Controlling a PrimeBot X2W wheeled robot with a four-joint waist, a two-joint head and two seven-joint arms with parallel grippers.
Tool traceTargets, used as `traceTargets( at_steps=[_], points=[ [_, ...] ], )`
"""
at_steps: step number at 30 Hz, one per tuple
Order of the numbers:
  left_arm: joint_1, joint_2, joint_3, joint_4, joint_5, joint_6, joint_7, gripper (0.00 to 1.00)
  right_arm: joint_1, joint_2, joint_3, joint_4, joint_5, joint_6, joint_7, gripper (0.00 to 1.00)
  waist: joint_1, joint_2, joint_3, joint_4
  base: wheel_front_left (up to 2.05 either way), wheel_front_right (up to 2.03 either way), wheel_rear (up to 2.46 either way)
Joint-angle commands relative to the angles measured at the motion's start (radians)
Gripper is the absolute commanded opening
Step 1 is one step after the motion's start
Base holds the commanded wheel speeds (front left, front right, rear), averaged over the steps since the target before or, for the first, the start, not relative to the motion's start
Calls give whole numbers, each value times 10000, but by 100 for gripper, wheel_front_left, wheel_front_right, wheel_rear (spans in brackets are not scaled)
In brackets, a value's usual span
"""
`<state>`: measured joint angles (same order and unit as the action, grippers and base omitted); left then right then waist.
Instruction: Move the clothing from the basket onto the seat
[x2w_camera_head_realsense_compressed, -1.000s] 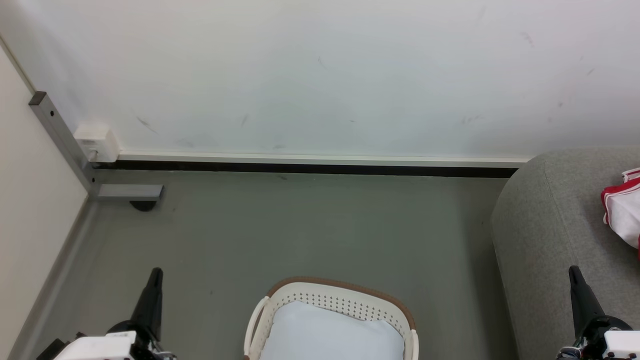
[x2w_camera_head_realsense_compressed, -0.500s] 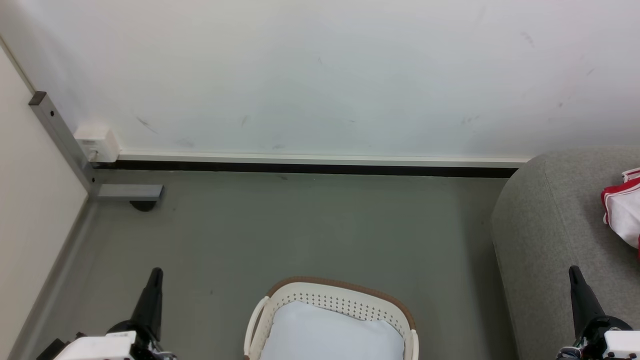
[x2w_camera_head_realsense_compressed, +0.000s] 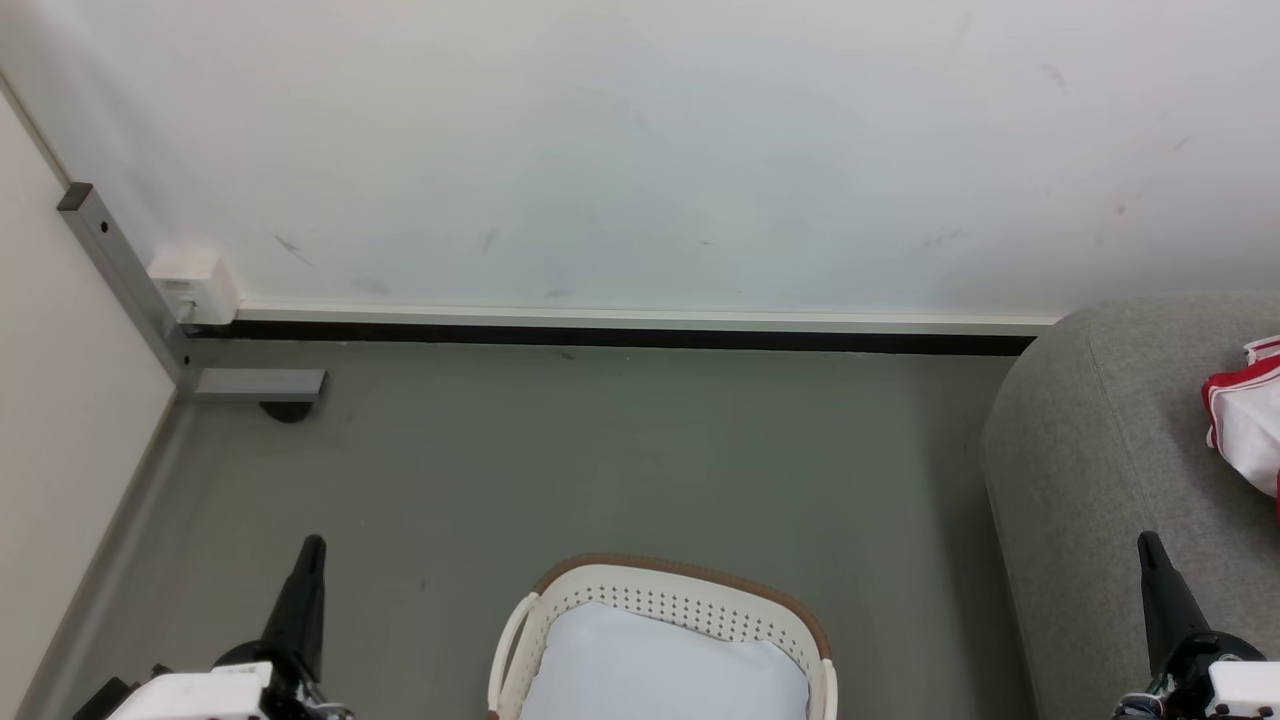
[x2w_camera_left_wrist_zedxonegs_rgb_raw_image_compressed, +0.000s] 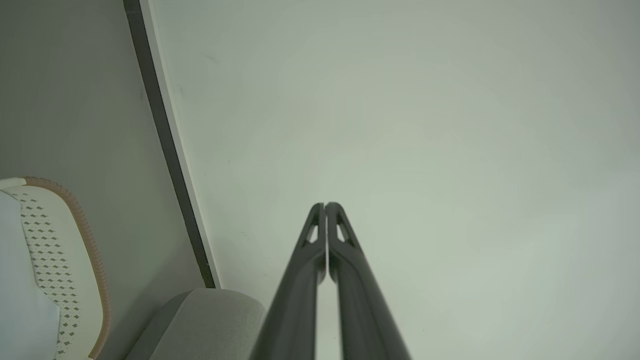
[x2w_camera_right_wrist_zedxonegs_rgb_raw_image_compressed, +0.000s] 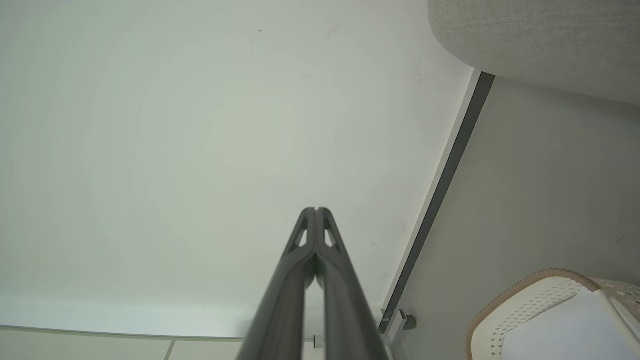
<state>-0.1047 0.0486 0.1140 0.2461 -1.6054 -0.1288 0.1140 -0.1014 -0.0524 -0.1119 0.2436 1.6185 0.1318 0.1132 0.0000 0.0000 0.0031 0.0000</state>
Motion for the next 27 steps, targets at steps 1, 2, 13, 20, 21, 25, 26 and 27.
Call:
traceTargets(
  at_steps=[1, 2, 13, 20, 21, 25, 26, 27],
  points=[
    [-86, 19, 14, -3, -140, -51, 35, 0, -126, 14, -44, 21, -86, -21, 26, 0, 0, 0, 0, 0, 0, 0, 0],
    [-86, 19, 14, -3, -140, -51, 35, 0, -126, 14, -45, 21, -87, -21, 27, 0, 0, 0, 0, 0, 0, 0, 0],
    [-85, 19, 14, -3, -140, -51, 35, 0, -126, 17, -48, 22, -86, -21, 30, 0, 0, 0, 0, 0, 0, 0, 0],
    [-85, 19, 13, -4, -140, -51, 35, 0, -127, 17, -52, 22, -89, -21, 33, 0, 0, 0, 0, 0, 0, 0, 0],
    [-85, 19, 13, -4, -140, -51, 35, 0, -127, 17, -52, 22, -90, -21, 33, 0, 0, 0, 0, 0, 0, 0, 0],
    [-85, 19, 13, -4, -140, -51, 35, 0, -127, 17, -53, 22, -90, -21, 35, 0, 0, 0, 0, 0, 0, 0, 0],
    [-85, 19, 13, -4, -140, -51, 35, 0, -127, 17, -53, 22, -90, -21, 35, 0, 0, 0, 0, 0, 0, 0, 0],
    [-85, 19, 13, -4, -140, -52, 35, 0, -127, 16, -54, 22, -90, -21, 35, 0, 0, 0, 0, 0, 0, 0, 0]
  ],
)
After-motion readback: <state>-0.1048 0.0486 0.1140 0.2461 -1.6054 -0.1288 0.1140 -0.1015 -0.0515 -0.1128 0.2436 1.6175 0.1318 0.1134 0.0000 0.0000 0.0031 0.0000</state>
